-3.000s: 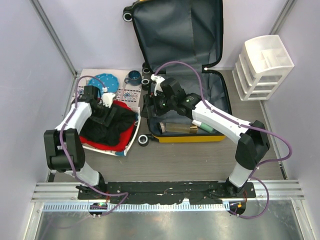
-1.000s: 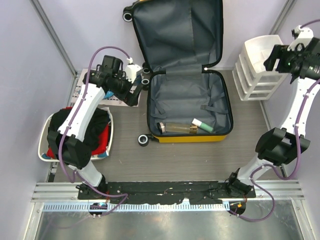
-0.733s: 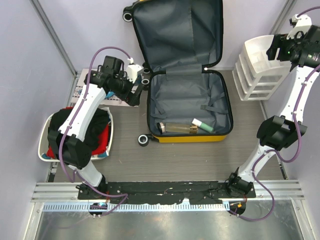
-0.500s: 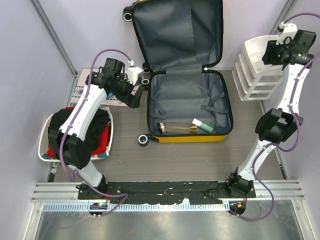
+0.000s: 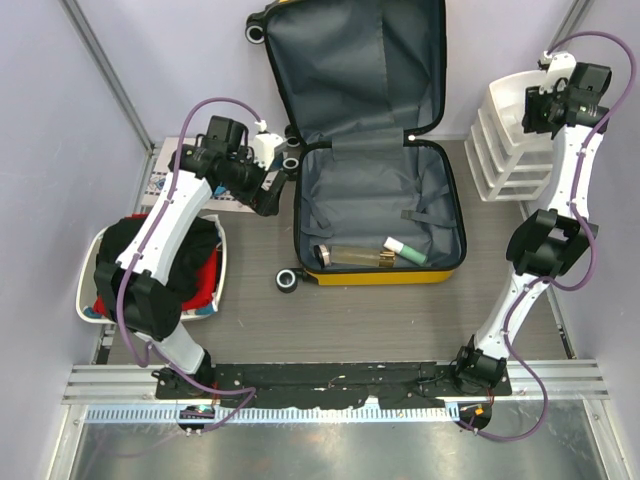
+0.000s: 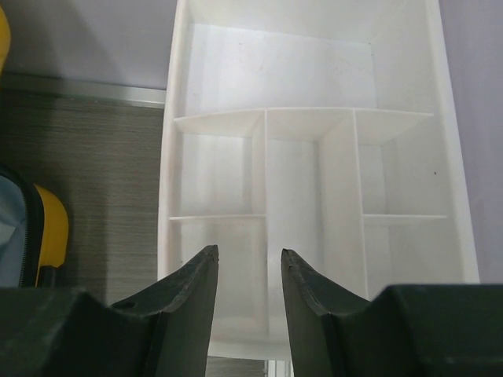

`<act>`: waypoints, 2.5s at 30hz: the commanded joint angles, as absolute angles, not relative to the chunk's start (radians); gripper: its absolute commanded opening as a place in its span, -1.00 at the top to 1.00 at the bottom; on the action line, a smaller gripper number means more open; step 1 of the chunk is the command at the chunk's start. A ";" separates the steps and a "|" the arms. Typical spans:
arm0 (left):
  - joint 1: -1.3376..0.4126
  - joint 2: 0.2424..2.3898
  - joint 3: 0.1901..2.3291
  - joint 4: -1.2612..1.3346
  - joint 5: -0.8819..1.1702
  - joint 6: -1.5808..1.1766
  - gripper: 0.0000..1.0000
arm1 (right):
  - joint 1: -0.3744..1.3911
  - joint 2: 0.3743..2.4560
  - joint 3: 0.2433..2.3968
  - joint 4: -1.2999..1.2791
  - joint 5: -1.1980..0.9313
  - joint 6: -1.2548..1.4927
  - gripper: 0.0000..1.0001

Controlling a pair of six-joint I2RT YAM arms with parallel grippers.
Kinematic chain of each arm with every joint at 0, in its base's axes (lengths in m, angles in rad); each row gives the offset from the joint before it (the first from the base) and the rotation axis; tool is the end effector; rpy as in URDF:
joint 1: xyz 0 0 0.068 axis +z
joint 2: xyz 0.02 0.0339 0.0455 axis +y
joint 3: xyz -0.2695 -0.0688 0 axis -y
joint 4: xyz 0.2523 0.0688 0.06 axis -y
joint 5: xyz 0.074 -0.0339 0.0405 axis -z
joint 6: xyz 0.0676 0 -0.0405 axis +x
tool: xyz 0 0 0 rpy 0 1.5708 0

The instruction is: Open, take out, and arrange the luggage

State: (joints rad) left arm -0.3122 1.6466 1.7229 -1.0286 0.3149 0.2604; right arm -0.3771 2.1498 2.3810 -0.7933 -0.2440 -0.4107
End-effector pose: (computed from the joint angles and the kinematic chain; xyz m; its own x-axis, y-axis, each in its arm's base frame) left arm 0.3434 -0.1328 0.3486 -0.6300 0.4606 -0.6252 0.6470 0.7566 -0.0946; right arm 0.4871 -0.1753 0.3809 -0.5211 -0.2103 -0.8272 -0.0445 0.9745 -0.2198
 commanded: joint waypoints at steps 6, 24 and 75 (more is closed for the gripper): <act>-0.314 1.611 1.724 -0.994 0.327 0.244 -0.76 | -0.380 2.169 2.413 -0.759 -0.224 -0.482 0.20; -0.314 1.621 1.727 -0.971 0.385 0.212 -0.76 | -0.429 2.066 2.430 -0.857 -0.278 -0.439 0.98; -0.319 1.571 1.608 -0.885 0.462 0.149 -0.83 | 0.102 1.522 1.853 -1.224 -0.325 -0.483 -0.22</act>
State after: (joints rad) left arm -0.3298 1.6321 1.6184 -0.9237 0.4545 0.1810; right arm -0.0319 1.5024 1.9221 -1.2285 -0.3653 -0.5331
